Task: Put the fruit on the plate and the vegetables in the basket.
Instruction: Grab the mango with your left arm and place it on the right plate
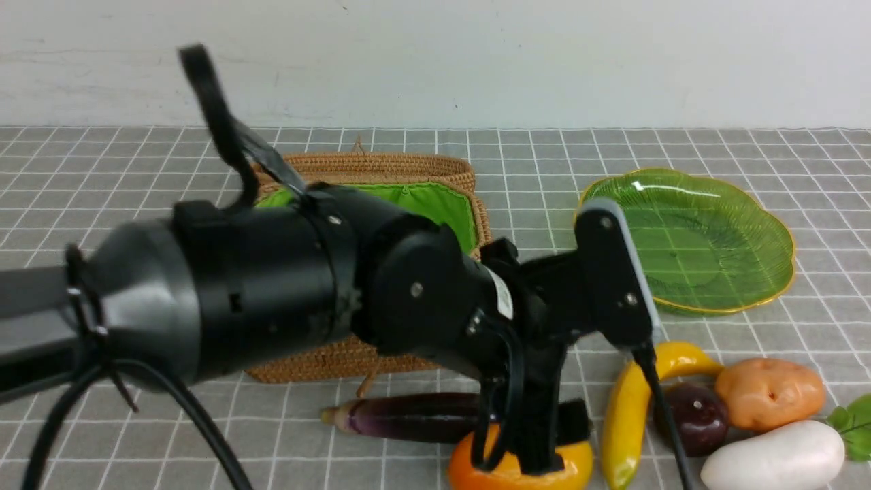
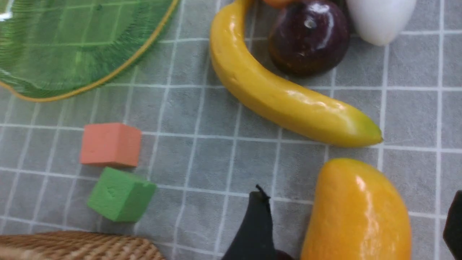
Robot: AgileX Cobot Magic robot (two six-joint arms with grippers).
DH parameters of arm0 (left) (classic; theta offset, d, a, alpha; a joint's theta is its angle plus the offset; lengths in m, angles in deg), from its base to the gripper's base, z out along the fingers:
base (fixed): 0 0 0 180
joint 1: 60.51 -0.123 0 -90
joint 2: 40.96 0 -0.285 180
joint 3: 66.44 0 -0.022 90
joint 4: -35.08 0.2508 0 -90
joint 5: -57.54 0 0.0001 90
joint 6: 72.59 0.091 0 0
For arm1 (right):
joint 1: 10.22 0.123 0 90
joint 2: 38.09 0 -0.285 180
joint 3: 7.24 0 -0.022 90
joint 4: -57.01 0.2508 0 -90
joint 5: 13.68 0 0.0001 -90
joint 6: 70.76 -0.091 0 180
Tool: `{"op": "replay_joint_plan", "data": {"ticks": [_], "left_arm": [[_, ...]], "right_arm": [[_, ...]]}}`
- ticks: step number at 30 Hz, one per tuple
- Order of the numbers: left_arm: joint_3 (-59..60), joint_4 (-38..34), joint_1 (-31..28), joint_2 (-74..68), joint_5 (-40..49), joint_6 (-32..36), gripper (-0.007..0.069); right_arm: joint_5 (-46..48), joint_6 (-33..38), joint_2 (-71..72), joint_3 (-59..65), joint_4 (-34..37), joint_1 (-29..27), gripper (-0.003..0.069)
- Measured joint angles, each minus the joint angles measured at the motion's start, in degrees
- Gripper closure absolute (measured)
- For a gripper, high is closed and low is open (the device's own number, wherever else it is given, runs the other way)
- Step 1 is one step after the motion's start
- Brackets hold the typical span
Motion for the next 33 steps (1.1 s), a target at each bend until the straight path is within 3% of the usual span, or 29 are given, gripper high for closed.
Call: {"op": "replay_joint_plan", "data": {"ticks": [7,16,25,33], "left_arm": [[0.00,-0.06,0.19,-5.02,6.79,0.00,-0.0006],[-0.06,-0.40,0.19,-10.65,4.55,-0.05,0.0004],[-0.51,-0.64,0.19,-13.00,4.67,-0.05,0.0069],[-8.29,-4.76,0.14,-12.65,14.03,-0.73,0.0069]], "right_arm": [[0.00,0.00,0.00,0.00,0.00,0.00,0.0417],[0.00,0.00,0.00,0.00,0.00,0.00,0.0417],[0.00,0.00,0.00,0.00,0.00,0.00,0.0417],[0.00,0.00,0.00,0.00,0.00,0.00,0.0417]]}}
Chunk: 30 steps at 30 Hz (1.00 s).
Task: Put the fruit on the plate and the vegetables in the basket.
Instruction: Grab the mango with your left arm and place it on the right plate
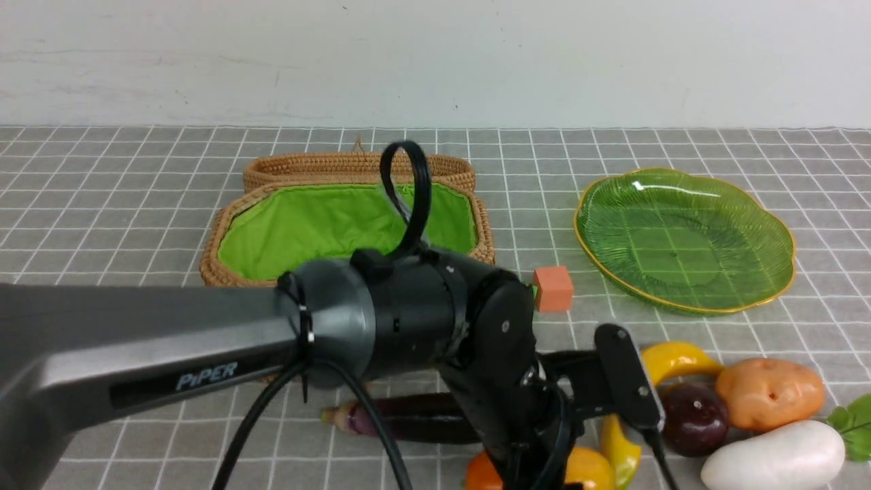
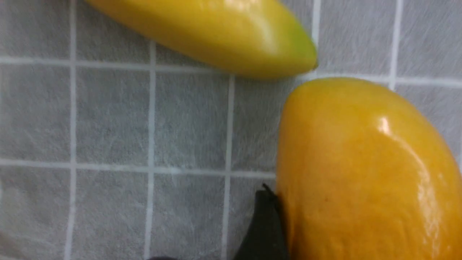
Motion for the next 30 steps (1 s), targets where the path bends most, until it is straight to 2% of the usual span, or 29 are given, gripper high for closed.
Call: {"op": "replay_joint_plan", "data": {"ticks": [5,9,12,13,14,16,17,19,21,26,30], "left_arm": [[-11.76,-5.15,0.00,0.44,2.47,-0.58,0.0069],[-21.40,-11.04,-1.06,-1.37,-1.49,-0.65,0.0069],[-25.45,-16.74,-2.29,-4.29,-7.45,-0.65,0.0069],[-28.34,-21.75,-3.25,-7.17,-13.98,-0.44,0.0069],[-28.62,-22.42,-3.33,-7.57,-13.98,-0.32,0.0069],[-31.64,-30.76,-3.93,-12.71,-25.91,2.16,0.0069],[-32.13,-32.21,-3.95,-13.60,-27.78,2.79,0.0069],[-35.24,-40.72,-4.00,-18.88,-37.09,6.81,0.0069],[-38.25,-47.17,-4.00,-23.59,-41.51,10.85,0.0069],[-43.84,-51.19,-4.02,-30.60,-43.11,16.89,0.0069],[-45.88,-51.60,-4.02,-34.16,-45.98,18.30,0.0069]], "right_arm": [[0.00,0.00,0.00,0.00,0.00,0.00,0.0417],[0.00,0.00,0.00,0.00,0.00,0.00,0.0417],[0.00,0.00,0.00,0.00,0.00,0.00,0.0417],[0.00,0.00,0.00,0.00,0.00,0.00,0.0417],[0.00,0.00,0.00,0.00,0.00,0.00,0.0417],[0.00,0.00,0.00,0.00,0.00,0.00,0.0417],[0.00,0.00,0.00,0.00,0.00,0.00,0.0417],[0.00,0.00,0.00,0.00,0.00,0.00,0.0417],[0.00,0.00,0.00,0.00,0.00,0.00,0.0417],[0.00,0.00,0.00,0.00,0.00,0.00,0.0417],[0.00,0.00,0.00,0.00,0.00,0.00,0.0417]]}}
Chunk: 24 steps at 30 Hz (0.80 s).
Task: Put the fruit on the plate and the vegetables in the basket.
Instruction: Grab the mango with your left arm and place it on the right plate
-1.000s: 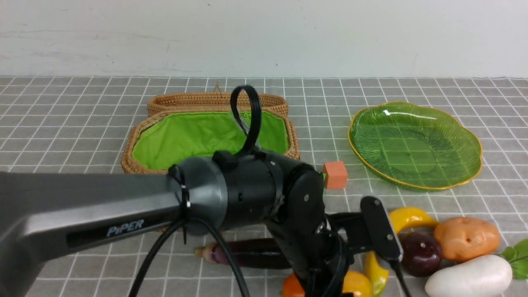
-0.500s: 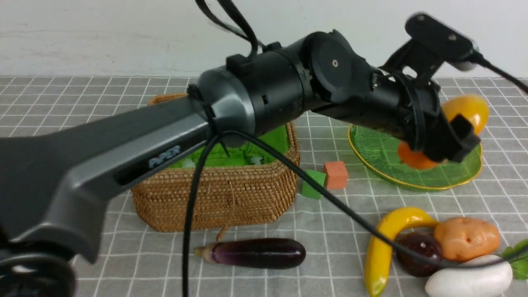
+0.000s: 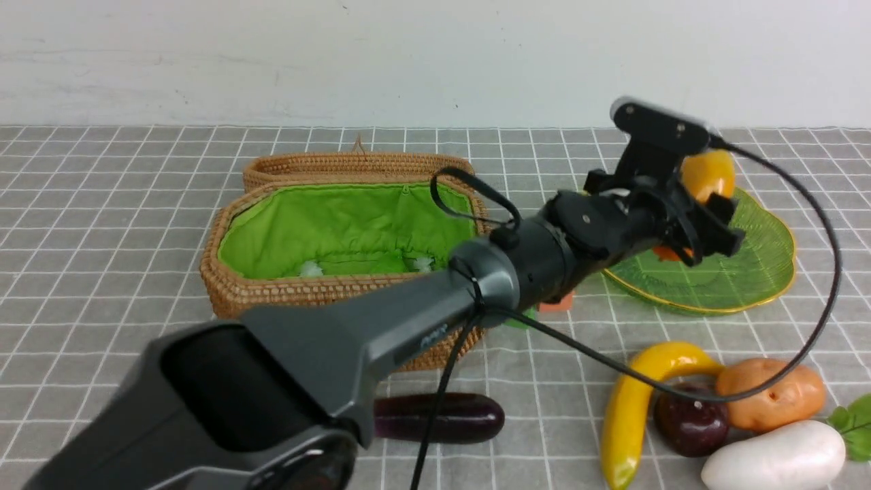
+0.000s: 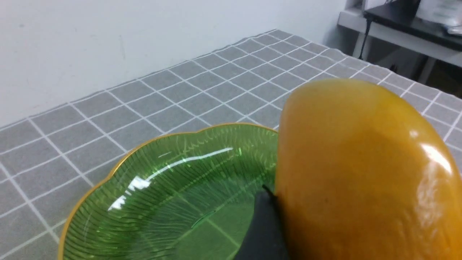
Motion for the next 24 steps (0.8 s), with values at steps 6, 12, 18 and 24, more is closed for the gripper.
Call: {"op": "replay_joint_plan", "data": {"ticks": [6,12,18,24], "left_arm": [[-0.31,-0.57,0.00,-3.58,-3.77,0.32,0.0069],[-0.49,-0.64,0.00,-4.20,-3.69,0.32,0.0057],[-0.50,-0.71,0.00,-4.14,-3.40,0.41,0.0021],[-0.50,-0.59,0.00,-3.36,-3.15,1.76,0.0038]], "right_arm": [[0.00,0.00,0.00,0.00,0.00,0.00,0.0417],[0.00,0.00,0.00,0.00,0.00,0.00,0.0417],[0.00,0.00,0.00,0.00,0.00,0.00,0.0417],[0.00,0.00,0.00,0.00,0.00,0.00,0.0417]]}}
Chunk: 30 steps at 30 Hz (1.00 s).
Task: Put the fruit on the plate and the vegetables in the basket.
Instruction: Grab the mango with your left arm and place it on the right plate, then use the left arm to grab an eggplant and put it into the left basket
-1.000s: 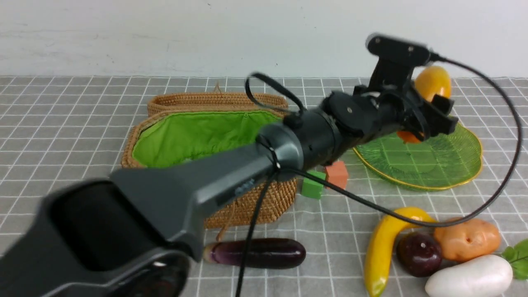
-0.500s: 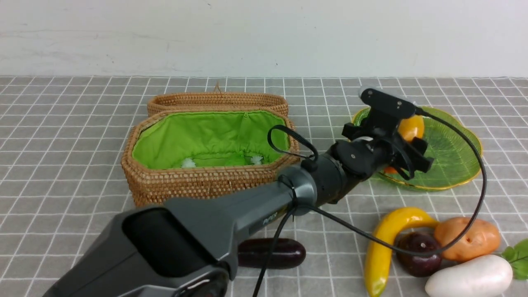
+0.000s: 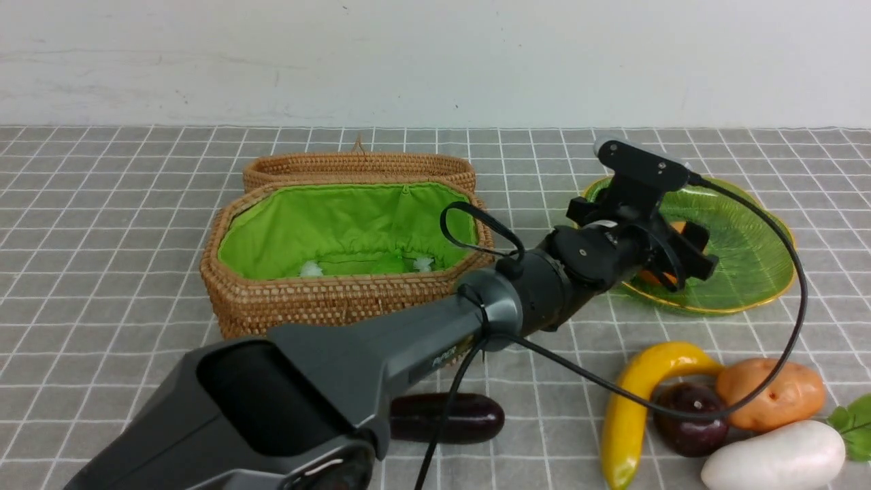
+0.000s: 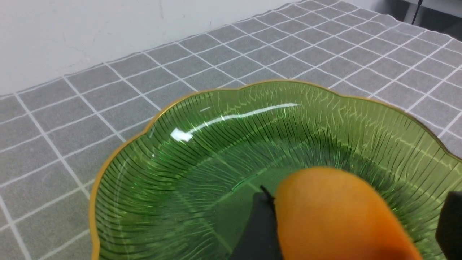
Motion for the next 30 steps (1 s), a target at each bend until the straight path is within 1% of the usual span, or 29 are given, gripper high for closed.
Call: {"op": "replay_joint_plan", "data": {"ticks": [6,8,9,12,14,15,17,18,20,21,22,23,25,26,27,28,29,30], "left_arm": [[0.00,-0.01,0.00,0.60,0.68,1.45,0.0039],[0.00,0.05,0.00,1.55,4.21,2.07,0.0048],[0.00,0.05,0.00,1.67,4.60,2.08,0.0051],[0.40,0.56,0.00,6.11,12.88,3.42,0.0105],[0.44,2.41,-0.20,10.29,22.63,3.58,0.0184],[0.44,3.70,-0.37,11.80,25.49,3.34,0.0224],[0.38,8.14,-0.81,15.04,35.80,1.71,0.0330],[0.33,11.56,-1.06,16.60,39.92,0.44,0.0396],[0.20,20.54,-1.65,19.32,49.27,-3.72,0.0531],[0.20,27.03,-2.04,20.80,54.30,-7.09,0.0599],[0.20,29.26,-2.19,21.30,56.76,-8.06,0.0616],[0.20,34.90,-2.31,22.53,60.89,-10.36,0.0638],[0.20,44.76,-2.59,25.05,68.39,-14.22,0.0638],[0.26,48.50,-2.87,26.34,71.62,-16.03,0.0638],[0.70,54.00,-3.35,29.13,75.80,-19.40,0.0638],[1.73,57.26,-3.94,31.57,77.17,-22.29,0.0638],[2.01,58.45,-4.08,32.69,77.33,-22.91,0.0638],[5.88,62.68,-5.73,37.81,78.02,-27.48,0.0638]], "right_arm": [[0.00,0.00,0.00,0.00,0.00,0.00,0.0417],[0.00,0.00,0.00,0.00,0.00,0.00,0.0417],[0.00,0.00,0.00,0.00,0.00,0.00,0.0417],[0.00,0.00,0.00,0.00,0.00,0.00,0.0417],[0.00,0.00,0.00,0.00,0.00,0.00,0.0417],[0.00,0.00,0.00,0.00,0.00,0.00,0.0417],[0.00,0.00,0.00,0.00,0.00,0.00,0.0417],[0.00,0.00,0.00,0.00,0.00,0.00,0.0417],[0.00,0.00,0.00,0.00,0.00,0.00,0.0417],[0.00,0.00,0.00,0.00,0.00,0.00,0.0417],[0.00,0.00,0.00,0.00,0.00,0.00,0.0417],[0.00,0.00,0.00,0.00,0.00,0.00,0.0417],[0.00,0.00,0.00,0.00,0.00,0.00,0.0417],[0.00,0.00,0.00,0.00,0.00,0.00,0.0417],[0.00,0.00,0.00,0.00,0.00,0.00,0.0417],[0.00,0.00,0.00,0.00,0.00,0.00,0.0417],[0.00,0.00,0.00,0.00,0.00,0.00,0.0417],[0.00,0.00,0.00,0.00,0.00,0.00,0.0417]]}}
